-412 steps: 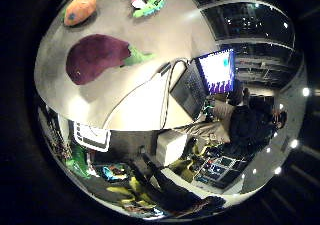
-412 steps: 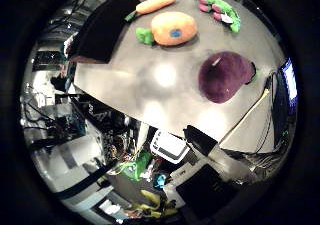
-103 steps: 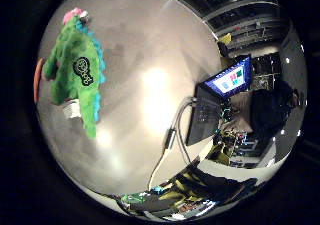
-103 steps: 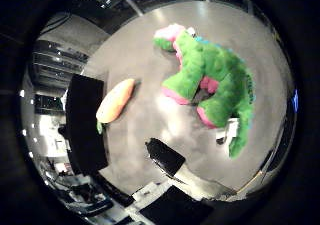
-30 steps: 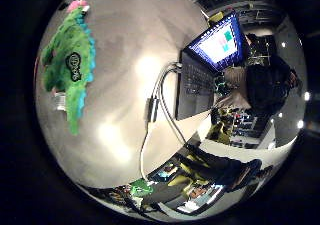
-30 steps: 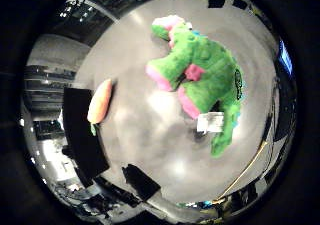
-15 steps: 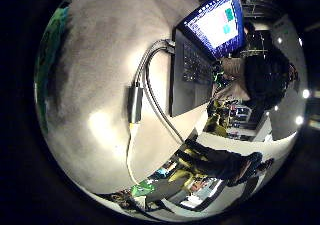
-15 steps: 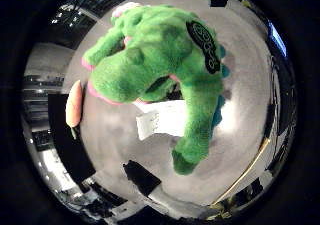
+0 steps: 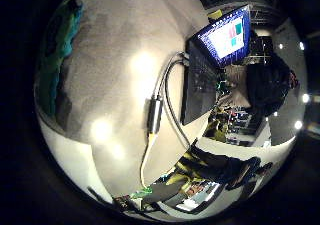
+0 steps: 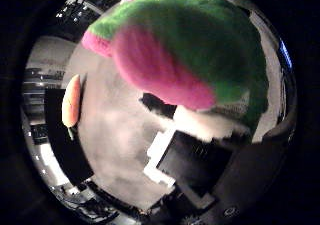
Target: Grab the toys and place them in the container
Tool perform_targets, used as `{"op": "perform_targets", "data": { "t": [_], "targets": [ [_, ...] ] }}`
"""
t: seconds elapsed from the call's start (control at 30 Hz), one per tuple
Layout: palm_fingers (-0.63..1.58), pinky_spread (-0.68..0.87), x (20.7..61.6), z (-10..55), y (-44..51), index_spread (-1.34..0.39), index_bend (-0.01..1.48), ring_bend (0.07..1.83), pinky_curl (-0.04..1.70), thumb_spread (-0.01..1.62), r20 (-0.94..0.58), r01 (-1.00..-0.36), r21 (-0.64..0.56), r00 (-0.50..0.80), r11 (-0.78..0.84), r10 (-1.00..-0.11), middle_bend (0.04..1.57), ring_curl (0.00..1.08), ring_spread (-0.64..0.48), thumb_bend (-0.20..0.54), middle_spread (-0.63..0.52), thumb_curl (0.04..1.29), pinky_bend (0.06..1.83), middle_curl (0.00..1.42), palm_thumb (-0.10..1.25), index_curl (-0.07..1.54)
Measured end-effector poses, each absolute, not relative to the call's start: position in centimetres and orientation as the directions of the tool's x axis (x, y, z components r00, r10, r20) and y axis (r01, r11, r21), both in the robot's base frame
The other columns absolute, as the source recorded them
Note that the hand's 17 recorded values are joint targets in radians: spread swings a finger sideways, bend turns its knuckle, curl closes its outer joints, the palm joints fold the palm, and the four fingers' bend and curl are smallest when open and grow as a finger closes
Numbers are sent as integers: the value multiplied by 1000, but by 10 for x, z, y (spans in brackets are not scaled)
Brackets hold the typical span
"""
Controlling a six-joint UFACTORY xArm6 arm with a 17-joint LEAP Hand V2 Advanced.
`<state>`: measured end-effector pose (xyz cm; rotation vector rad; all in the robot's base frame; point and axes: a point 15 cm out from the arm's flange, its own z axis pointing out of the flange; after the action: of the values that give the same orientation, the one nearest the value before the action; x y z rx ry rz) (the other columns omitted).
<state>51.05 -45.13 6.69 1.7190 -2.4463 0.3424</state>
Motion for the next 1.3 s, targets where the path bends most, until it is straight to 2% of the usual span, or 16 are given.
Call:
{"op": "perform_targets", "data": {
  "t": [0.07, 0.1, 0.13, 0.17, 0.2, 0.27, 0.37, 0.47, 0.6, 0.8, 0.93, 1.07, 1.2, 1.3],
  "targets": [
    [1463, -327, 510, 67, -452, -330, 468, 1020, 441, 946, 238, -943, -107, -333, 316, -912, 780, 419, -204, -3, -154, 326, 835, 477, 506, 322],
    [1460, -345, 510, 67, -452, -336, 530, 1036, 452, 949, 238, -945, -105, -326, 309, -915, 816, 425, -209, -4, -164, 329, 861, 489, 530, 351],
    [1497, -346, 510, 68, -453, -322, 696, 1073, 481, 950, 240, -948, -105, -319, 302, -917, 877, 443, -206, 21, -159, 347, 923, 513, 627, 417],
    [1482, -348, 509, 71, -455, -319, 719, 1084, 487, 949, 241, -949, -107, -316, 298, -918, 892, 448, -206, 17, -159, 347, 936, 518, 637, 429],
    [1519, -341, 508, 71, -456, -307, 773, 1104, 501, 948, 241, -948, -108, -316, 298, -918, 919, 457, -200, 54, -156, 367, 962, 527, 712, 452],
    [1436, -311, 507, 75, -458, -264, 935, 1207, 562, 922, 240, -951, -109, -306, 288, -921, 1037, 496, -190, 67, -135, 416, 1079, 568, 841, 525],
    [1335, -274, 501, 99, -471, -227, 1042, 1310, 639, 876, 245, -946, -133, -319, 294, -915, 1145, 537, -175, 59, -113, 478, 1186, 599, 948, 579],
    [1284, -246, 501, 128, -473, -208, 1092, 1359, 693, 855, 244, -944, -154, -322, 292, -915, 1202, 554, -168, 36, -99, 522, 1228, 607, 999, 601],
    [1247, -222, 494, 163, -454, -198, 1123, 1397, 751, 843, 209, -945, -122, -323, 303, -923, 1248, 564, -161, -4, -89, 570, 1248, 606, 1033, 617],
    [1224, -201, 493, 268, -403, -193, 1147, 1423, 832, 846, 160, -946, -145, -311, 289, -937, 1283, 564, -161, -17, -84, 633, 1233, 594, 1049, 627],
    [1217, -192, 496, 341, -335, -193, 1154, 1433, 892, 852, 141, -962, -168, -240, 216, -961, 1300, 563, -160, -16, -93, 666, 1203, 582, 1050, 631],
    [1216, -190, 482, 386, -260, -194, 1153, 1436, 938, 865, 88, -974, -172, -161, 145, -983, 1308, 560, -160, -18, -97, 686, 1178, 573, 1039, 633],
    [1217, -191, 466, 413, -173, -194, 1152, 1436, 966, 870, 53, -982, -184, -48, 38, -997, 1314, 558, -160, -17, -98, 699, 1161, 569, 1035, 634],
    [1218, -193, 448, 407, -104, -195, 1151, 1437, 994, 873, 16, -985, -171, 28, -30, -999, 1317, 557, -160, -17, -98, 711, 1144, 566, 1032, 635]
  ]
}}
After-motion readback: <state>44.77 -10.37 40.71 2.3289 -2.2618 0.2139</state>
